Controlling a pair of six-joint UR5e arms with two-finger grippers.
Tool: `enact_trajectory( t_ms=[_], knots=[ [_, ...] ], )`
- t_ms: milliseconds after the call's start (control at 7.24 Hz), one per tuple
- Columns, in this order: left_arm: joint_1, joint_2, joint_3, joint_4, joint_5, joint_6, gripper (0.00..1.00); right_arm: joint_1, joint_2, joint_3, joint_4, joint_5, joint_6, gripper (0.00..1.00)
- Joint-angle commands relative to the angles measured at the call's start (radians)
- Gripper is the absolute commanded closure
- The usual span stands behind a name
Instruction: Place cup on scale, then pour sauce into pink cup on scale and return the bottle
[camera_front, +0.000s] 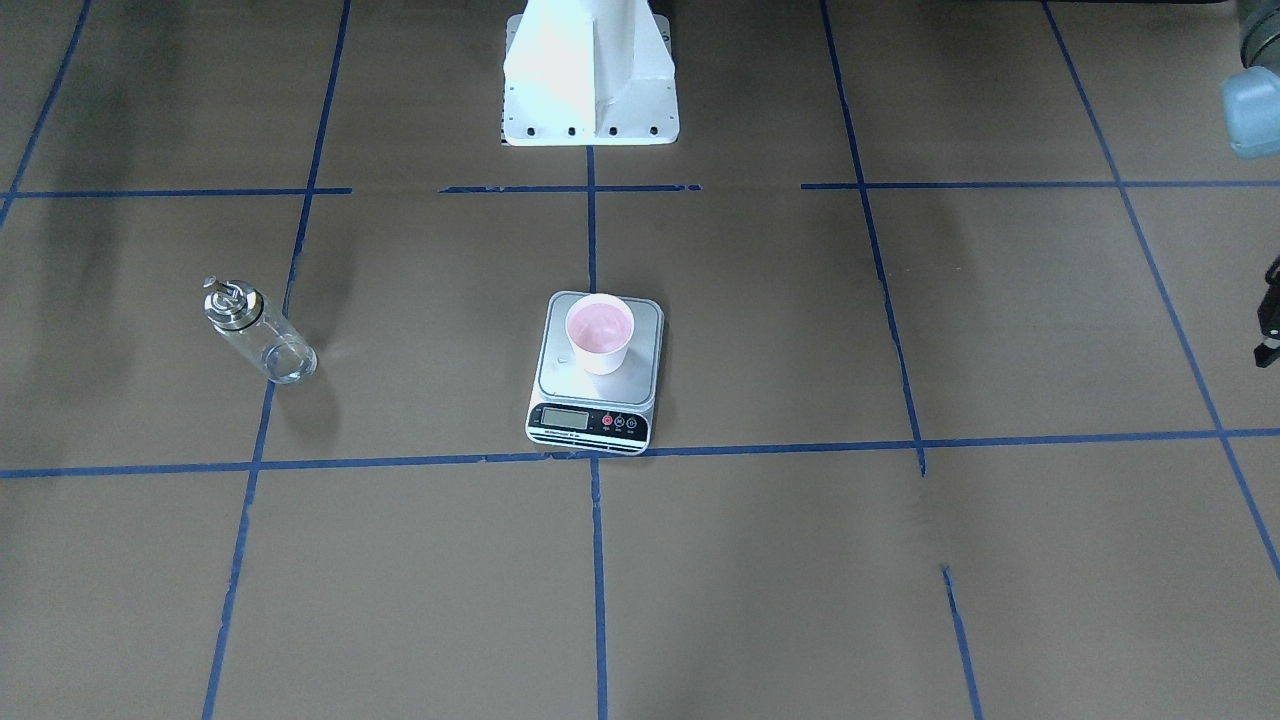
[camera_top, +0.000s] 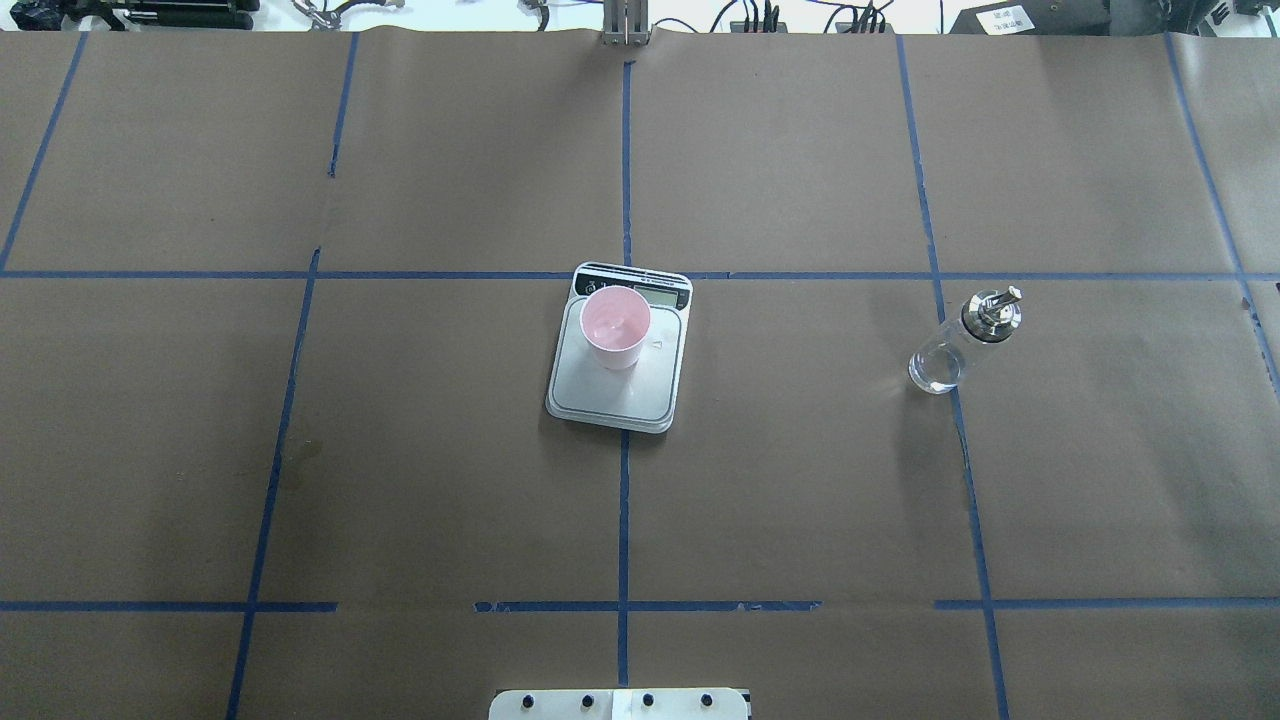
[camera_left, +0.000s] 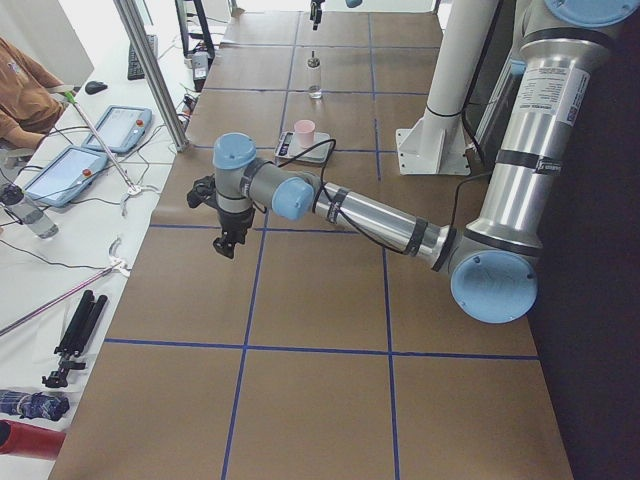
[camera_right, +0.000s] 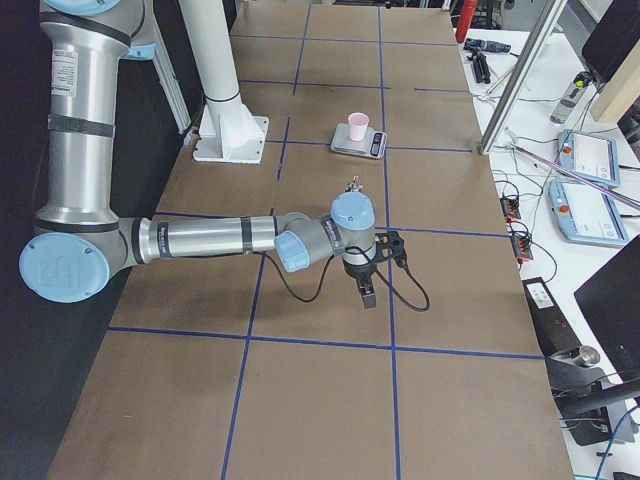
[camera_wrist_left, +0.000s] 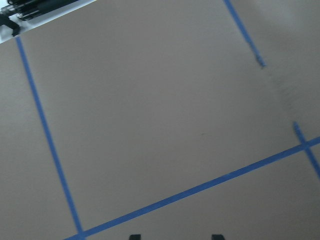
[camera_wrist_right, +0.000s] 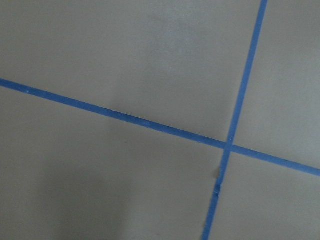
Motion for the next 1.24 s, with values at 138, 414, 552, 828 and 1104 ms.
enact_trajectory(
  t_ms=[138, 414, 552, 828, 1104],
  knots=[
    [-0.154, -0.006, 0.191, 0.031, -0.123, 0.13, 0.04, 0.148, 0.1, -0.014, -0.412, 0.006, -0.381, 0.0],
    [-0.202, 0.023, 0.316, 0.016, -0.177, 0.136, 0.0, 0.148, 0.089, -0.057, -0.406, 0.092, -0.339, 0.0],
    [-0.205, 0.081, 0.234, -0.018, -0.174, 0.13, 0.0, 0.148, 0.087, -0.057, -0.406, 0.095, -0.337, 0.0],
    [-0.184, 0.063, 0.208, 0.035, -0.108, 0.126, 0.0, 0.15, 0.081, -0.065, -0.408, 0.127, -0.332, 0.0],
    [-0.185, -0.011, 0.201, 0.241, -0.108, 0.13, 0.0, 0.166, 0.079, -0.069, -0.408, 0.188, -0.259, 0.0]
  ],
)
